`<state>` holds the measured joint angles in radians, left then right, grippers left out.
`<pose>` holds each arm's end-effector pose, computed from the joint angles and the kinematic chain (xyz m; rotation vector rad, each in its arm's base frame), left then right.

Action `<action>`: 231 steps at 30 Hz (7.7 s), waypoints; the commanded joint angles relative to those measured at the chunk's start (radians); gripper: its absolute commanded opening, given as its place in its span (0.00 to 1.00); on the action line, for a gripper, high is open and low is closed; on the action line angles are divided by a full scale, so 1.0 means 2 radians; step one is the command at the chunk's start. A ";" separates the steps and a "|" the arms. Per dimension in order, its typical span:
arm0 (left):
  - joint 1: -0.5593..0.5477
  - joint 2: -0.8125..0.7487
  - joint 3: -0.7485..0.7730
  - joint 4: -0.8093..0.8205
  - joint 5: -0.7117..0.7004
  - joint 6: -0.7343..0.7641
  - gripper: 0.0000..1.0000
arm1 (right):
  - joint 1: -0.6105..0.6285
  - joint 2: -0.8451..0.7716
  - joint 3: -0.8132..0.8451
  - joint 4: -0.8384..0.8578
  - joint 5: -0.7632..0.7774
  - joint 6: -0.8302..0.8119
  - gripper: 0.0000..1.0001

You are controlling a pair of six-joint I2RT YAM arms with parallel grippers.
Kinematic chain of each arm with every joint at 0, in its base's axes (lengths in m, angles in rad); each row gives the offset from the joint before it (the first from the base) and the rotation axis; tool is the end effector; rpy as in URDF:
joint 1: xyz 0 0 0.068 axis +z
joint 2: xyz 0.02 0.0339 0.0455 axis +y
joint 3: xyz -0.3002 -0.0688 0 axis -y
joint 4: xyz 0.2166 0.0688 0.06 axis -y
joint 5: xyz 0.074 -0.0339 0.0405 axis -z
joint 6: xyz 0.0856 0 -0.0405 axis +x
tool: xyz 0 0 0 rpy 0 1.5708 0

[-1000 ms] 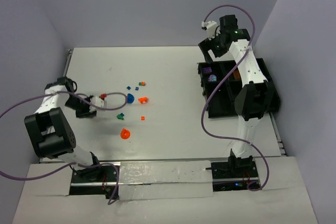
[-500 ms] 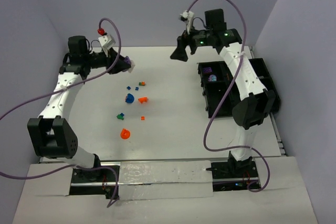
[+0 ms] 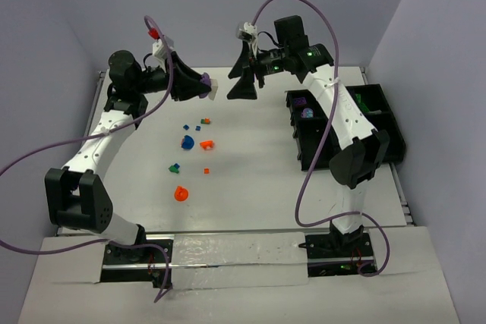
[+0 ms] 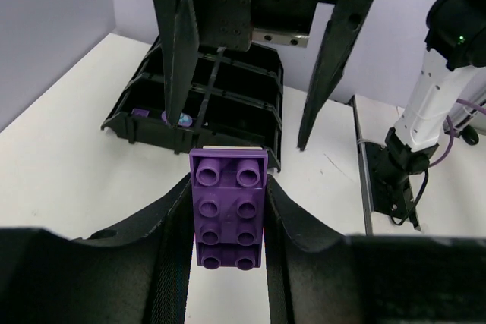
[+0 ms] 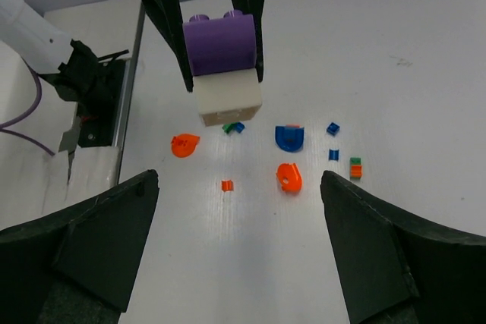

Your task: Sort the legos into containers by color

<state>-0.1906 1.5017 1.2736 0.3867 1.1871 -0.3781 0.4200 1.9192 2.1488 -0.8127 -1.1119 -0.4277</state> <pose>0.3076 -0.1402 0.4392 0.9015 1.3893 -1.2684 0.3460 0.2385 0.4418 -1.3522 1.4613 1.1692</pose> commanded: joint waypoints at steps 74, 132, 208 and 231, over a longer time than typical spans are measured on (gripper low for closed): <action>-0.086 0.072 0.100 -0.192 -0.182 0.228 0.00 | -0.413 -0.042 -0.264 0.021 0.605 -0.118 0.11; -0.070 0.020 0.048 -0.154 0.025 0.256 0.07 | 0.010 -0.119 -0.119 0.056 0.022 -0.038 0.66; -0.001 -0.013 0.039 -0.289 -0.272 0.250 0.99 | -0.185 -0.028 -0.124 -0.043 0.339 -0.137 0.00; 0.015 0.010 0.004 -0.362 -0.351 0.272 0.99 | -0.174 0.123 -0.064 -0.027 0.439 -0.105 0.32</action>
<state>-0.1703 1.5636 1.3180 -0.3061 0.5184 0.0972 0.0569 2.1505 1.9729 -0.8670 -0.2509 -0.6441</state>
